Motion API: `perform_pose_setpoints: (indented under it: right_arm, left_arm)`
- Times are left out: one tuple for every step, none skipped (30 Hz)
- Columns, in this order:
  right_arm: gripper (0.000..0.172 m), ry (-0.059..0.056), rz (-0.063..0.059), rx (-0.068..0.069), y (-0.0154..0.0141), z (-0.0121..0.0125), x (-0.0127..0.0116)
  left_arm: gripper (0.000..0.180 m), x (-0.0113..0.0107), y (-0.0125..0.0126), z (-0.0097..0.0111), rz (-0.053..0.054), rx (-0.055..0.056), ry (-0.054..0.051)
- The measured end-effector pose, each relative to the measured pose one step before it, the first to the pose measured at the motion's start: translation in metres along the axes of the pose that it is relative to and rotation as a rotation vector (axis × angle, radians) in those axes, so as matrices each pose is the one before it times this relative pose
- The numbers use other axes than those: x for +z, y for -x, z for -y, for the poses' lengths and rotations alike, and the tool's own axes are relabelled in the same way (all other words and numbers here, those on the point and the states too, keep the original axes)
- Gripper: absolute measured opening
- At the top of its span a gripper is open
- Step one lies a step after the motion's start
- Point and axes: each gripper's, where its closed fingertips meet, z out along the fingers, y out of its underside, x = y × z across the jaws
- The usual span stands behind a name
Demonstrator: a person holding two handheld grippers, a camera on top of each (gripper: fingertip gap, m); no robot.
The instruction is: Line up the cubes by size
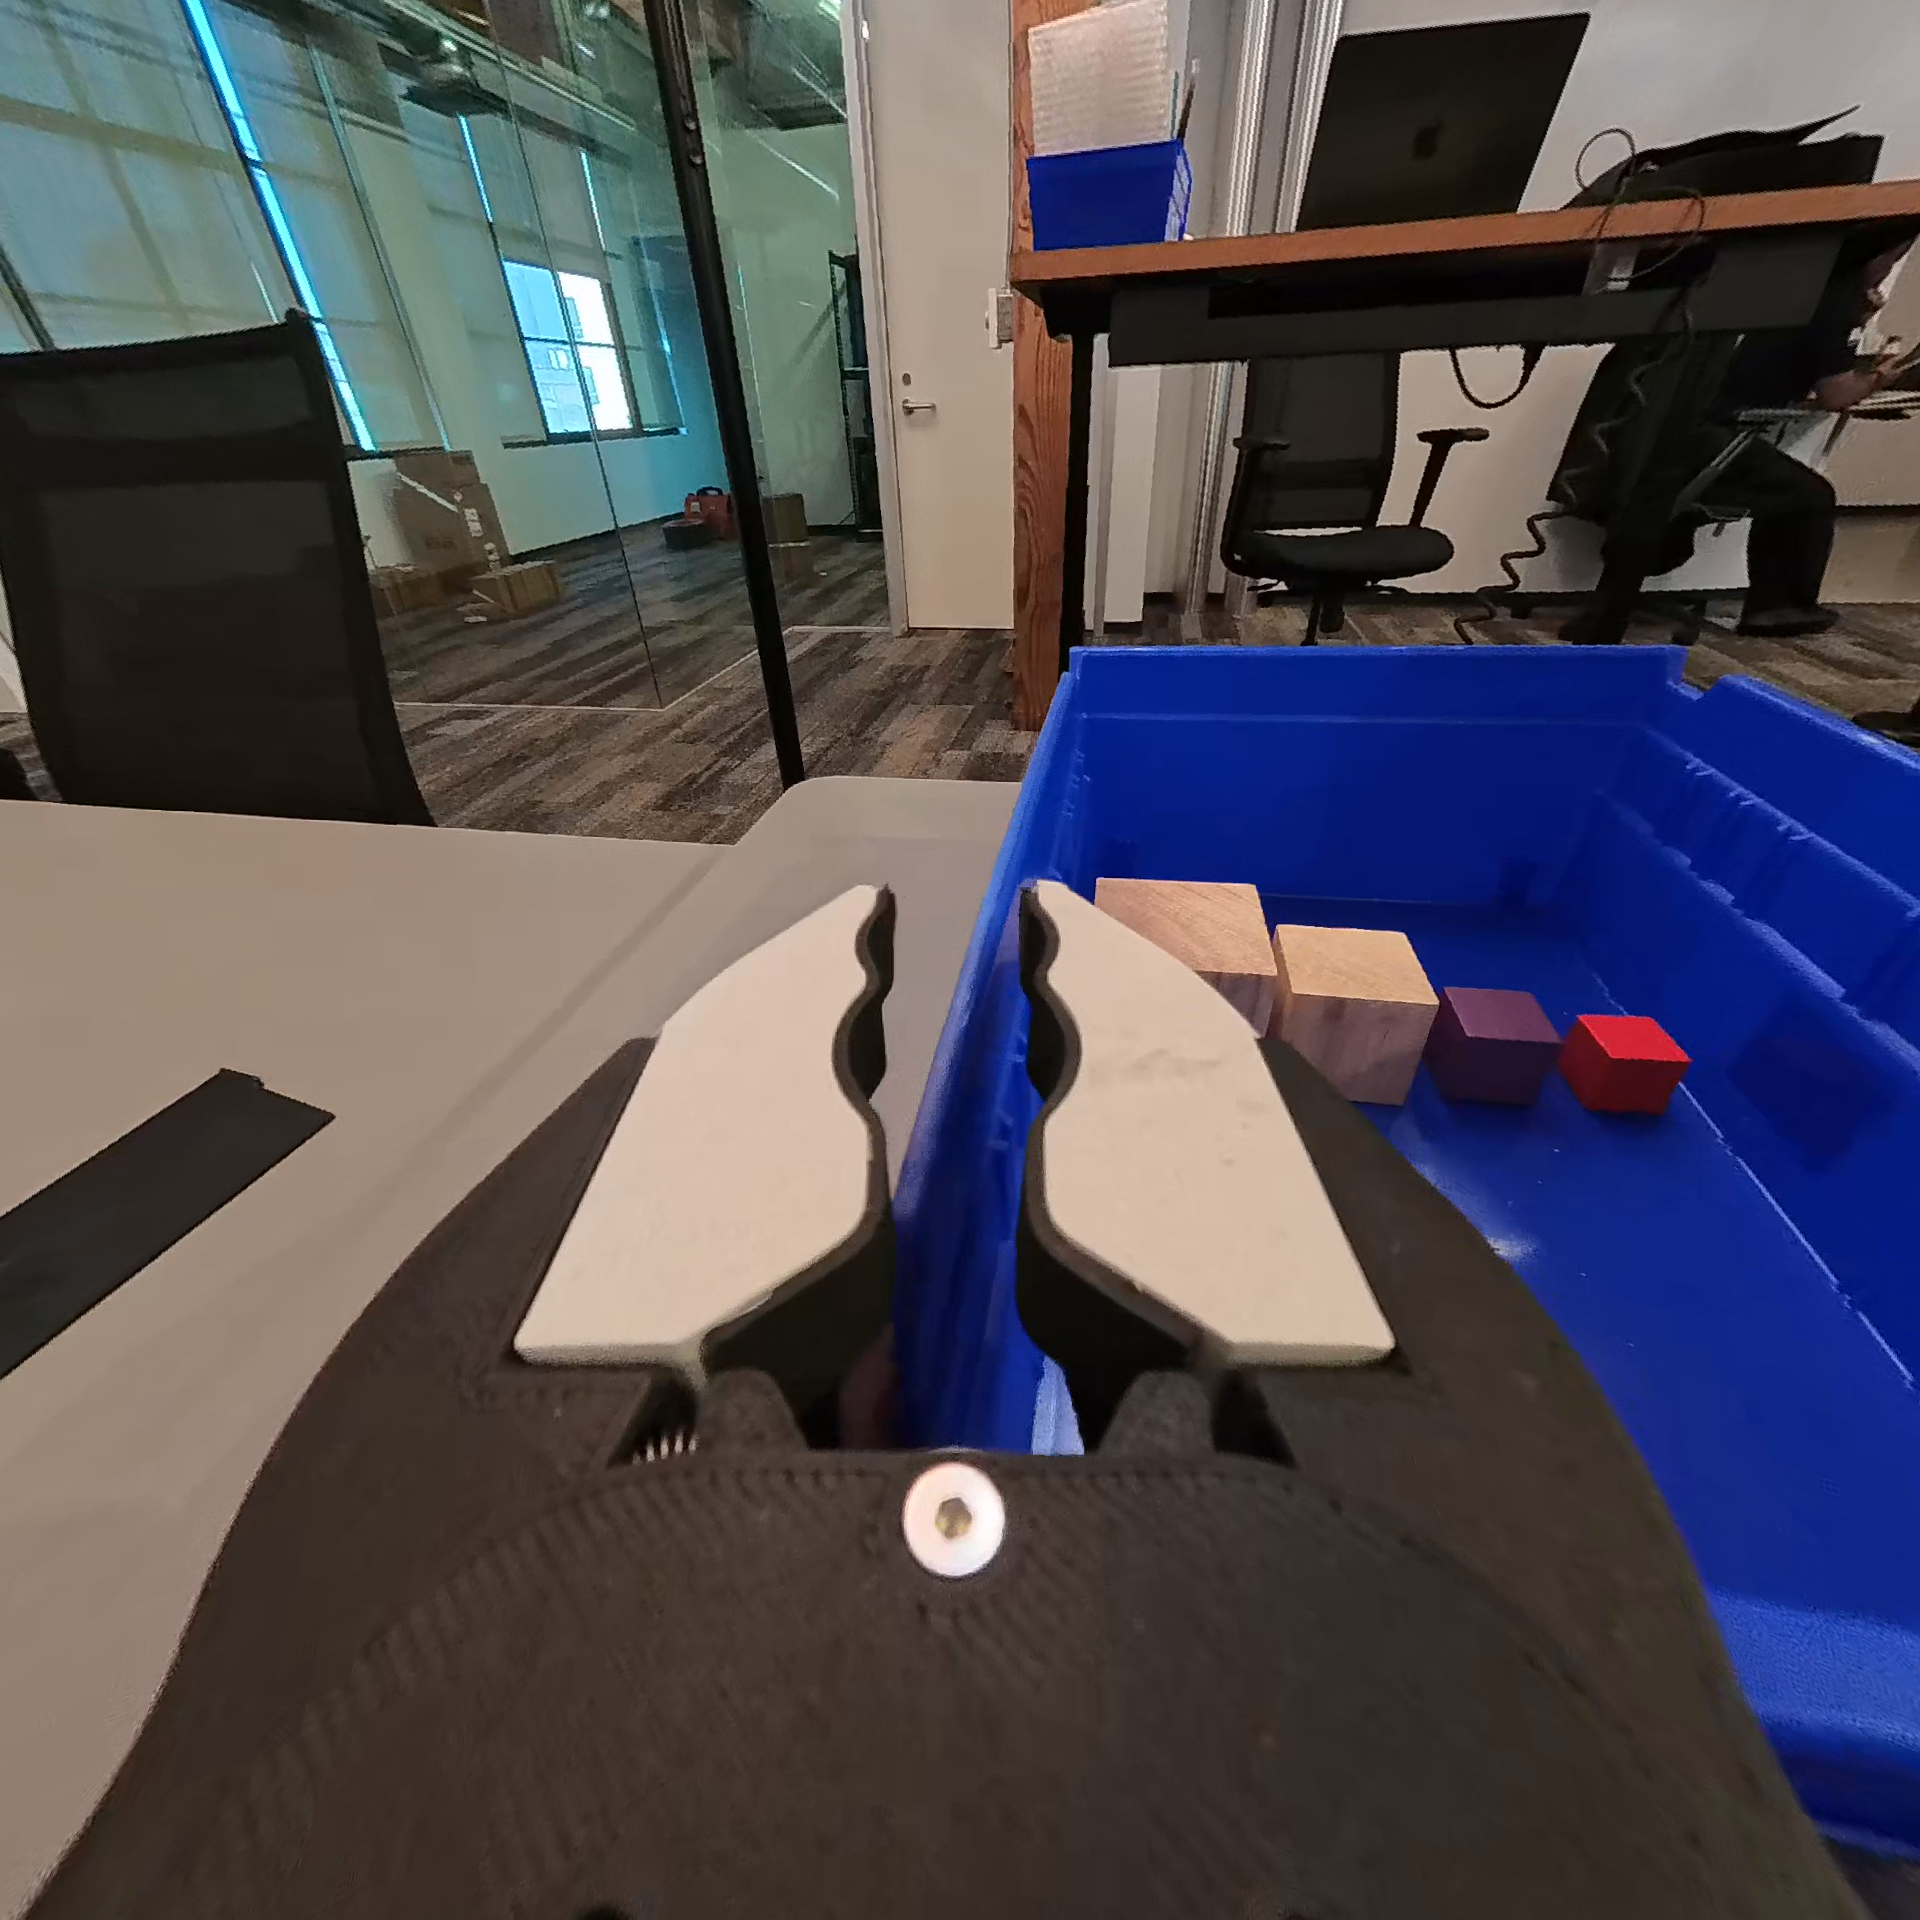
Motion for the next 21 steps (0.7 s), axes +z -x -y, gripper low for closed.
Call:
perform_pose_setpoints:
  right_arm:
    - [0.029, -0.0105, -0.0010, 0.0073, -0.00084, 0.00126, -0.00108]
    - [0.029, -0.0068, 0.0023, 0.0042, -0.00019, 0.00079, -0.00091]
    - [0.030, -0.0065, 0.0020, 0.0003, 0.00019, 0.00076, -0.00066]
    - [0.031, -0.0067, -0.0031, -0.0019, -0.00012, 0.00075, -0.00076]
    - [0.032, -0.0088, -0.0044, -0.0027, -0.00025, 0.00107, -0.00098]
    - [0.032, -0.0091, -0.0038, -0.0033, -0.00012, 0.00102, -0.00105]
    - [0.032, -0.0074, -0.0024, -0.0038, 0.00021, 0.00083, -0.00080]
    - [0.033, -0.0053, -0.0027, -0.0037, 0.00006, 0.00061, -0.00062]
    - [0.034, -0.0060, -0.0037, -0.0031, -0.00014, 0.00070, -0.00055]
    - [0.034, -0.0054, -0.0032, -0.0026, -0.00013, 0.00062, -0.00056]
    - [0.034, -0.0020, 0.0005, -0.0034, 0.00046, 0.00022, -0.00022]
    - [0.034, 0.0003, 0.0008, -0.0037, 0.00039, -0.00014, -0.00003]
    - [0.034, -0.0007, -0.0017, -0.0034, 0.00022, 0.00010, -0.00012]
    - [0.034, -0.0012, -0.0012, -0.0039, 0.00025, 0.00017, -0.00009]
    - [0.034, -0.0007, 0.0002, -0.0049, 0.00049, 0.00006, -0.00004]
    - [0.034, -0.0010, -0.0005, -0.0045, 0.00041, 0.00007, -0.00012]
    - [0.034, -0.0014, 0.0001, -0.0029, 0.00025, 0.00013, -0.00021]
    - [0.034, -0.0009, 0.0015, -0.0015, 0.00028, 0.00003, -0.00007]
    - [0.034, -0.0014, 0.0015, -0.0001, 0.00019, 0.00023, -0.00023]
    - [0.034, -0.0021, 0.0000, 0.0011, -0.00011, 0.00016, -0.00020]
    - [0.034, -0.0019, 0.0006, 0.0009, -0.00004, 0.00025, -0.00014]
  left_arm:
    - [0.023, -0.00003, 0.00089, -0.00029, 0.0024, -0.0019, 0.0005]
    - [0.024, -0.00002, 0.00127, -0.00058, 0.0043, -0.0022, 0.0019]
    - [0.024, -0.00013, 0.00128, -0.00020, 0.0019, -0.0046, 0.0011]
    - [0.024, -0.00042, 0.00102, 0.00033, 0.0002, -0.0068, -0.0022]
    - [0.024, -0.00058, 0.00136, 0.00025, 0.0029, -0.0047, -0.0015]
    - [0.024, -0.00055, 0.00162, 0.00011, 0.0042, -0.0006, -0.0003]
    - [0.023, -0.00027, 0.00076, -0.00019, -0.0003, -0.0024, 0.0013]
    - [0.023, 0.00013, 0.00026, -0.00066, -0.0024, -0.0058, 0.0027]
    - [0.022, 0.00030, 0.00038, -0.00103, 0.0000, -0.0053, 0.0049]
    - [0.022, 0.00049, 0.00022, -0.00150, 0.0014, -0.0024, 0.0087]
    - [0.022, 0.00031, -0.00034, -0.00006, -0.0010, 0.0010, 0.0014]
    - [0.022, 0.00002, -0.00042, 0.00010, -0.0006, 0.0034, -0.0007]
    - [0.022, 0.00006, -0.00047, 0.00003, -0.0004, 0.0030, -0.0001]
    - [0.022, -0.00017, 0.00011, 0.00020, 0.0026, 0.0026, -0.0016]
    - [0.022, -0.00006, 0.00018, 0.00006, 0.0018, 0.0024, 0.0003]
    - [0.022, 0.00009, -0.00026, -0.00009, -0.0020, -0.0003, 0.0007]
    - [0.021, 0.00018, -0.00012, -0.00003, -0.0010, -0.0014, 0.0003]
    - [0.021, 0.00005, 0.00016, -0.00001, 0.0010, -0.0007, 0.0001]
    - [0.021, 0.00002, 0.00012, 0.00003, 0.0012, -0.0005, -0.0002]
    - [0.021, -0.00006, 0.00000, 0.00004, -0.0003, -0.0002, -0.0003]
    - [0.021, 0.00009, -0.00005, -0.00008, -0.0002, -0.0006, 0.0006]
